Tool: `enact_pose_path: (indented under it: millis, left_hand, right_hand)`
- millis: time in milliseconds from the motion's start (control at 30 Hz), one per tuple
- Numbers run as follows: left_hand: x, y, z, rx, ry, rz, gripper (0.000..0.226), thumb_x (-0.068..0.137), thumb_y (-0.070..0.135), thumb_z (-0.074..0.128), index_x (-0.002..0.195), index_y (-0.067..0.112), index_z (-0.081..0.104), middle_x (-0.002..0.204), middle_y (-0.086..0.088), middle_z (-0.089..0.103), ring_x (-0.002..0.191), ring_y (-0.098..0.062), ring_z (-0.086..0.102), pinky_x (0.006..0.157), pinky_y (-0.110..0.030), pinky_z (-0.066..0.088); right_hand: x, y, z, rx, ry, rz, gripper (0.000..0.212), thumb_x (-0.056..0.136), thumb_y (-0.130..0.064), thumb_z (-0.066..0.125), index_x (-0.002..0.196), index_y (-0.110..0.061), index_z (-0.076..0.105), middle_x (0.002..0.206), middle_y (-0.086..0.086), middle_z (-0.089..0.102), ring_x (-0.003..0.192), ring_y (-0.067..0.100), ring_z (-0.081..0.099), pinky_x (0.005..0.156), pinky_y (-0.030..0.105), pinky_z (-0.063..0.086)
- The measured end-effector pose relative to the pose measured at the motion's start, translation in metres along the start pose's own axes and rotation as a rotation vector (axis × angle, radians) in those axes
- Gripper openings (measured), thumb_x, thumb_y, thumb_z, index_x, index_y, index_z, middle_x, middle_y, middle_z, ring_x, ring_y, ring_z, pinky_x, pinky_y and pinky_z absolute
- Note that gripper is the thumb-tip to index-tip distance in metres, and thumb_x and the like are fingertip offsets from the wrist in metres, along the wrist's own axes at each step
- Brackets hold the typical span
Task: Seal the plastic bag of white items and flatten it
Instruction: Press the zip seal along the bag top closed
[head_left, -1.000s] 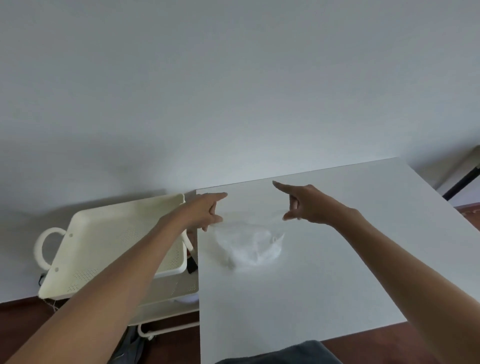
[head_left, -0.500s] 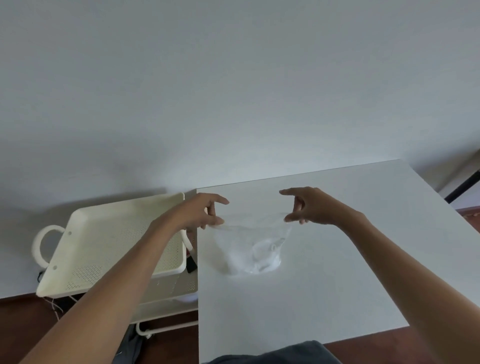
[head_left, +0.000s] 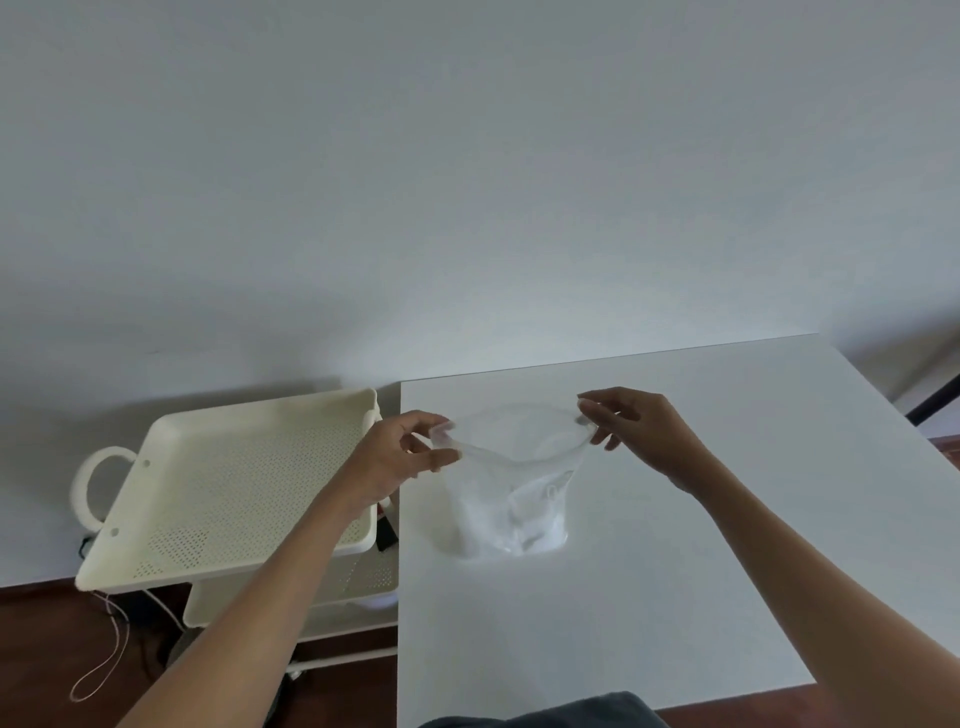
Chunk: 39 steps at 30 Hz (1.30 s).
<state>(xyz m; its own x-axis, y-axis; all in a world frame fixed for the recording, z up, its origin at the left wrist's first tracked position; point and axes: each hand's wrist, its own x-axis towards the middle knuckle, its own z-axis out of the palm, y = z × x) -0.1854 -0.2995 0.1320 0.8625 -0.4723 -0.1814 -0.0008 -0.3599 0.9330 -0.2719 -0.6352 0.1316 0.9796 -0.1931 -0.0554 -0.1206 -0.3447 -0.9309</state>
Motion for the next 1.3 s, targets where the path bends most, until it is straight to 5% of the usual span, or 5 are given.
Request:
enact_pose_path:
  millis: [167,367,767,1100,1300]
  left_hand:
    - [0.006,-0.009,-0.002,-0.094,0.103,-0.012,0.032,0.081,0.026,0.086,0.11,0.021,0.075,0.079,0.005,0.075,0.07,-0.01,0.07,0.06,-0.024,0.049]
    - [0.011,-0.016,-0.004,-0.165,0.159,-0.032,0.028,0.082,0.024,0.085,0.107,0.017,0.078,0.083,0.001,0.078,0.073,-0.011,0.072,0.064,-0.026,0.049]
    - [0.02,-0.017,-0.003,-0.072,0.289,-0.06,0.012,0.084,0.029,0.083,0.093,0.022,0.08,0.08,0.009,0.076,0.066,-0.002,0.069,0.06,-0.022,0.049]
    - [0.023,-0.017,-0.004,-0.238,0.292,-0.073,0.01,0.086,0.014,0.081,0.096,0.012,0.078,0.089,-0.017,0.079,0.065,-0.011,0.073,0.063,-0.016,0.057]
    - [0.027,-0.021,-0.009,-0.147,0.283,-0.125,0.022,0.085,0.022,0.083,0.102,0.011,0.077,0.076,-0.006,0.079,0.075,-0.04,0.065,0.047,-0.029,0.046]
  right_hand:
    - [-0.005,0.005,-0.002,0.105,-0.127,0.032,0.049,0.081,-0.04,0.085,0.127,-0.027,0.073,0.111,-0.011,0.08,0.096,0.006,0.076,0.088,0.021,0.055]
    - [-0.001,0.011,0.001,0.094,-0.075,0.021,0.037,0.08,-0.024,0.089,0.116,-0.022,0.079,0.098,-0.008,0.081,0.088,0.003,0.073,0.076,0.011,0.052]
    - [0.008,0.021,0.001,0.032,-0.014,0.012,0.015,0.083,-0.033,0.086,0.09,-0.02,0.082,0.081,-0.004,0.08,0.069,0.004,0.069,0.068,0.016,0.056]
    - [0.011,0.028,-0.004,0.052,0.006,0.061,0.014,0.085,-0.032,0.084,0.092,-0.019,0.081,0.08,0.0,0.079,0.068,0.005,0.07,0.065,0.012,0.054]
    - [0.012,0.032,-0.004,0.075,0.01,0.09,0.011,0.087,-0.029,0.082,0.092,-0.02,0.082,0.084,0.002,0.08,0.073,0.003,0.07,0.069,0.018,0.055]
